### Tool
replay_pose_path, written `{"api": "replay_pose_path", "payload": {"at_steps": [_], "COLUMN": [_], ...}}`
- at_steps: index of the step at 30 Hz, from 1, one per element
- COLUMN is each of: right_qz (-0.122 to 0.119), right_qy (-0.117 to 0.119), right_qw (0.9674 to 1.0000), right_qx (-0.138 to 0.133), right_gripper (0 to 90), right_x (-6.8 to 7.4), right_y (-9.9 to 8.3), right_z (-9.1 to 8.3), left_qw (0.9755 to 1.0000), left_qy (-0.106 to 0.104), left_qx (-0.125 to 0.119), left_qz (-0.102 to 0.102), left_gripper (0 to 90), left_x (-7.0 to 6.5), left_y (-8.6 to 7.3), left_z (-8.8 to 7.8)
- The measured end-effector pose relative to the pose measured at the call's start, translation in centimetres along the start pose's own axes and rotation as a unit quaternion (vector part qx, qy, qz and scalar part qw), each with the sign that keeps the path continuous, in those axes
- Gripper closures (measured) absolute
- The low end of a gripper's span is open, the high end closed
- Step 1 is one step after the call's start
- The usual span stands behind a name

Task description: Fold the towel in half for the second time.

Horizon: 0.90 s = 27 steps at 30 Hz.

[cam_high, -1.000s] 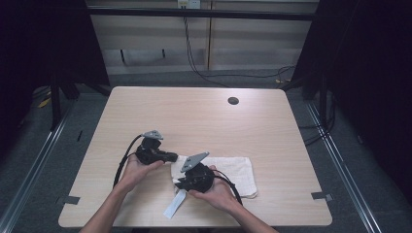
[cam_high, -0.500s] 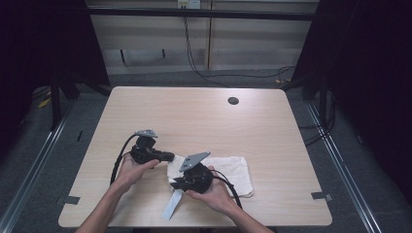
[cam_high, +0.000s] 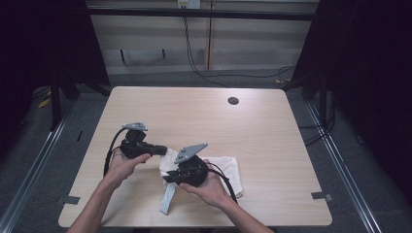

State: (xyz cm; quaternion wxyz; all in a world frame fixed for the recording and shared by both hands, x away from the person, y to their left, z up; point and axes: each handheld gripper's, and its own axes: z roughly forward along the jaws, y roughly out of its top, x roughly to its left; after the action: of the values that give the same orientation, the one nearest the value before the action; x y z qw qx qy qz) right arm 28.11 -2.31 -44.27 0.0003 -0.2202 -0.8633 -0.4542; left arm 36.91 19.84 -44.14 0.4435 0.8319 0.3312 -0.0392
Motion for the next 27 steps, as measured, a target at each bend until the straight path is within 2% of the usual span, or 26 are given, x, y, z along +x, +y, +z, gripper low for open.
{"api": "replay_pose_path", "payload": {"at_steps": [2, 4, 6, 9, 12, 14, 16, 21, 24, 27], "right_qz": [0.002, -0.002, -0.004, -0.012, -0.001, 0.005, 0.006, 0.001, 0.010, 0.013], "right_qy": [0.003, 0.001, 0.005, 0.002, 0.000, -0.002, -0.008, -0.026, -0.034, -0.044], "right_qw": [1.0000, 0.9999, 0.9997, 0.9997, 0.9999, 0.9998, 0.9997, 0.9990, 0.9979, 0.9972], "right_qx": [-0.007, -0.014, -0.025, -0.022, -0.012, -0.018, -0.022, -0.036, -0.054, -0.060], "right_gripper": [83.4, 83.4, 83.4, 83.5, 83.4, 83.5, 83.5, 83.5, 83.4, 83.4], "right_x": [0.0, 0.1, 0.5, 0.9, 0.5, 0.6, 0.8, 1.3, 1.1, 0.9], "right_y": [0.3, 0.8, 1.4, 1.8, 1.3, 1.0, 0.8, 0.8, 0.6, 0.1], "right_z": [0.0, 0.0, -0.2, 0.0, 0.6, 0.8, 0.7, -0.8, -1.8, -2.6], "left_qw": [1.0000, 0.9998, 0.9997, 0.9999, 0.9999, 0.9999, 0.9999, 1.0000, 1.0000, 0.9999], "left_qy": [0.001, -0.013, -0.014, -0.005, -0.004, -0.008, -0.009, -0.007, -0.002, -0.009], "left_qx": [-0.004, -0.017, -0.022, -0.011, -0.003, -0.002, 0.003, -0.001, -0.002, -0.006], "left_qz": [-0.002, -0.007, -0.004, -0.006, -0.014, -0.014, -0.003, 0.006, 0.007, 0.006], "left_gripper": [85.1, 85.0, 85.0, 85.0, 85.0, 85.0, 85.0, 84.9, 84.9, 84.8], "left_x": [0.1, 0.0, -0.2, -0.1, 0.1, -0.2, -0.7, -1.8, -2.2, -2.4], "left_y": [0.3, 0.6, 0.7, 0.6, 0.4, 0.4, 0.8, 2.0, 2.5, 3.0], "left_z": [-0.4, -0.9, -1.2, -0.8, -0.2, 0.2, 0.6, 1.1, 1.6, 2.1]}}
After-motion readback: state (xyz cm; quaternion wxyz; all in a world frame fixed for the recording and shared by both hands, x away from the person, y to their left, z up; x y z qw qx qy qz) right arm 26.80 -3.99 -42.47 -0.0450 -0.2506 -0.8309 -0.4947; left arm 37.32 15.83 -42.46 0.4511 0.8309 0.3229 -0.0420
